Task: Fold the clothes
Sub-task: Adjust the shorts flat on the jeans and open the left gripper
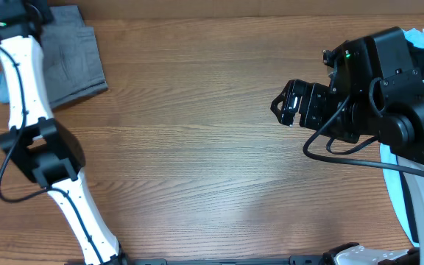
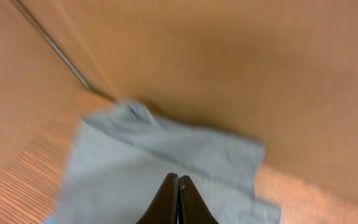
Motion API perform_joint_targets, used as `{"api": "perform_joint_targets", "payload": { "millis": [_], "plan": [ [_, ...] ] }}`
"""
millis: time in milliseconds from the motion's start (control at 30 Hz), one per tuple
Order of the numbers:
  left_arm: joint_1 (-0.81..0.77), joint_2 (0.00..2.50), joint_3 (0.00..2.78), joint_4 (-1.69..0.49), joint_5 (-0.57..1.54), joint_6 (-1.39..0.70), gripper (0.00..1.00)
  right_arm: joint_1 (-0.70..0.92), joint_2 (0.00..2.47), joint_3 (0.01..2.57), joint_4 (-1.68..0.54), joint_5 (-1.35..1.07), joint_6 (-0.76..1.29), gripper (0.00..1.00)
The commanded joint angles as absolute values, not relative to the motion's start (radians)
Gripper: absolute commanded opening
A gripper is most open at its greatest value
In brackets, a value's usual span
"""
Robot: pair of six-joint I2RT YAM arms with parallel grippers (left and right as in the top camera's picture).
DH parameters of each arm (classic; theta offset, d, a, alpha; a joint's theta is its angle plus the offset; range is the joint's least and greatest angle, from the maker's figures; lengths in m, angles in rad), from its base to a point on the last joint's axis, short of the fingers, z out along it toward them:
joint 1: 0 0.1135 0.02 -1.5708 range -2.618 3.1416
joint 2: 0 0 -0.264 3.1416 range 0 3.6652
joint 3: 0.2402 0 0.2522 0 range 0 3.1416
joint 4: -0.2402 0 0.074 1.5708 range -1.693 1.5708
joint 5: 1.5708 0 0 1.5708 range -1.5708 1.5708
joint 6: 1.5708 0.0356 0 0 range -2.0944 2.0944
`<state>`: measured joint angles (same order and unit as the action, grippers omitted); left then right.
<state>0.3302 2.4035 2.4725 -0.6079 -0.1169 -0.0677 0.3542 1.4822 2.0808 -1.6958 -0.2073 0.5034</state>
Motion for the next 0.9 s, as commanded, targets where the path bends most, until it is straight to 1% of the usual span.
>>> {"api": "perform_joint_targets", "payload": {
  "millis": [0,200,267,600,767,867],
  "plan": [
    [0.356,2.432,2.479,-0.584,-0.139,-0.043,0.04,0.359,1.482,2.08,-1.694,-0.215,0.498,1.0],
    [0.385,2.513,2.479,-0.501,-0.147,0.002,0.04,0.359,1.482,2.08,-1.694,-0.229,0.498,1.0],
    [0.396,2.554,2.479,-0.485,-0.217,0.004,0.04,0.359,1.482,2.08,-1.694,-0.231,0.498,1.0],
    [0.454,2.648,2.477,-0.596,-0.325,-0.004,0.04,0.359,1.482,2.08,-1.694,-0.241,0.498,1.0],
    [0.496,2.662,2.476,-0.625,-0.313,-0.004,0.04,0.359,1.482,2.08,-1.694,-0.241,0.497,1.0],
    [0.51,2.664,2.475,-0.627,-0.252,-0.003,0.04,0.359,1.482,2.08,-1.694,-0.241,0.498,1.0]
  ]
}}
